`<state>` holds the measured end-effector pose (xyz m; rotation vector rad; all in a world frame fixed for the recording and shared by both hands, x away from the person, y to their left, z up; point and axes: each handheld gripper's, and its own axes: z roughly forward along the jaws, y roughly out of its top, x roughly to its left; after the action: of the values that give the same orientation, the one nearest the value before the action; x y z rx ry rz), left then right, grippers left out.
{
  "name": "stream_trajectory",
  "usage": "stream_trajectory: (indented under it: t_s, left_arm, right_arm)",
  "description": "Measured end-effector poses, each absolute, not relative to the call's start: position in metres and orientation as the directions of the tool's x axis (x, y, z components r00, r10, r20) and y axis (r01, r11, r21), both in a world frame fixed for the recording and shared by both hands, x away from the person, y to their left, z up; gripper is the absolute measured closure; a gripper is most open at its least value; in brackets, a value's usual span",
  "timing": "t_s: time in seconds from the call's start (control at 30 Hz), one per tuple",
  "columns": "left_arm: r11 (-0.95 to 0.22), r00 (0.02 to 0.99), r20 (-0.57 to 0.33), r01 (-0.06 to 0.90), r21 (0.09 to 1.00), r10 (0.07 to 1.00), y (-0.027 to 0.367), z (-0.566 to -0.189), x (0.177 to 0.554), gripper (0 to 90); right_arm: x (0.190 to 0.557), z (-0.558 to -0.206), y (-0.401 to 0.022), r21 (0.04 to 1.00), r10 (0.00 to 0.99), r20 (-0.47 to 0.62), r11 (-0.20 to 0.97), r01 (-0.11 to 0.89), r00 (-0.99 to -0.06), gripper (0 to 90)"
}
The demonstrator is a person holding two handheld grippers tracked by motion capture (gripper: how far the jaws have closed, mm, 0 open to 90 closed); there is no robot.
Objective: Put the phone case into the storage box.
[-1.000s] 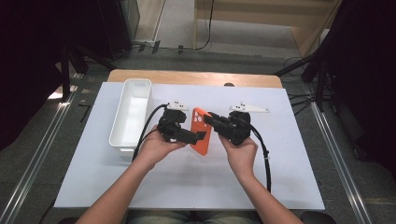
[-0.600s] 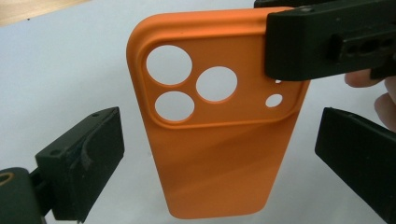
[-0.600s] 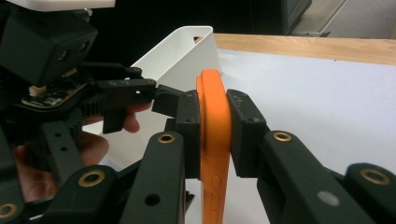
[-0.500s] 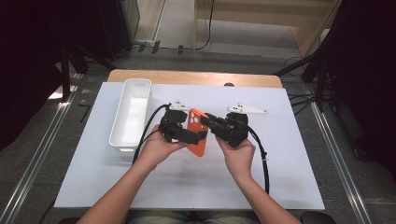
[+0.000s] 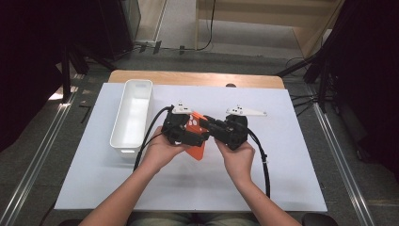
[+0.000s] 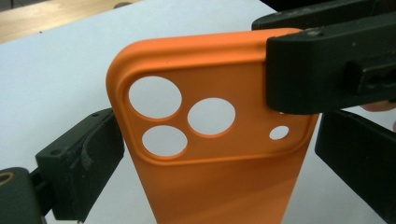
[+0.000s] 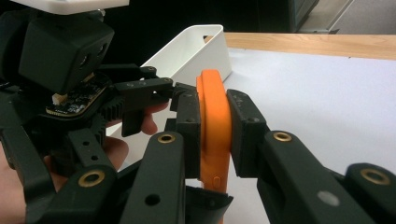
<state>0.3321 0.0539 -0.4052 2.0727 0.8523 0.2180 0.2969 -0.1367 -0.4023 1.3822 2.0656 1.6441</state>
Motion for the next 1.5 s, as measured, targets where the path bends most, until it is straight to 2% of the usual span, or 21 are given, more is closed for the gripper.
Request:
stream_trajectory:
  t_s: [0.23, 0.3, 0.43, 0.5, 1.0, 1.37, 1.5]
  left_arm:
    - [-0.382, 0.741, -0.155, 0.500, 0.777, 0.654, 0.0551, -0.4062, 0.3326, 4.8]
    - [-0.370, 0.737, -0.165, 0.504, 0.780, 0.655, 0.0550, -0.4076, 0.3329, 8.1]
    - [-0.366, 0.733, -0.171, 0.510, 0.778, 0.659, 0.0548, -0.4090, 0.3331, 8.3]
    - [-0.363, 0.736, -0.182, 0.514, 0.777, 0.652, 0.0552, -0.4085, 0.3327, 13.1]
    - [-0.383, 0.739, -0.158, 0.505, 0.774, 0.655, 0.0544, -0.4068, 0.3325, 14.8]
    - [-0.415, 0.749, -0.081, 0.450, 0.791, 0.657, 0.0522, -0.4006, 0.3270, 15.5]
    - [-0.415, 0.752, -0.102, 0.465, 0.782, 0.651, 0.0526, -0.4022, 0.3295, 15.6]
  right_arm:
    - [0.2954, -0.4028, -0.1352, 0.835, 0.728, 0.397, -0.035, 0.549, -0.559, 74.8]
    - [0.2956, -0.4031, -0.1350, 0.835, 0.730, 0.397, -0.037, 0.548, -0.556, 74.8]
    - [0.2955, -0.4029, -0.1355, 0.830, 0.732, 0.403, -0.041, 0.556, -0.549, 74.8]
    - [0.2960, -0.4035, -0.1358, 0.830, 0.732, 0.404, -0.043, 0.555, -0.548, 74.8]
    - [0.2956, -0.4047, -0.1363, 0.829, 0.729, 0.411, -0.050, 0.557, -0.548, 74.7]
    - [0.2921, -0.4019, -0.1378, 0.844, 0.723, 0.403, -0.057, 0.533, -0.561, 73.8]
    - [0.2929, -0.4032, -0.1374, 0.837, 0.724, 0.406, -0.050, 0.545, -0.557, 73.5]
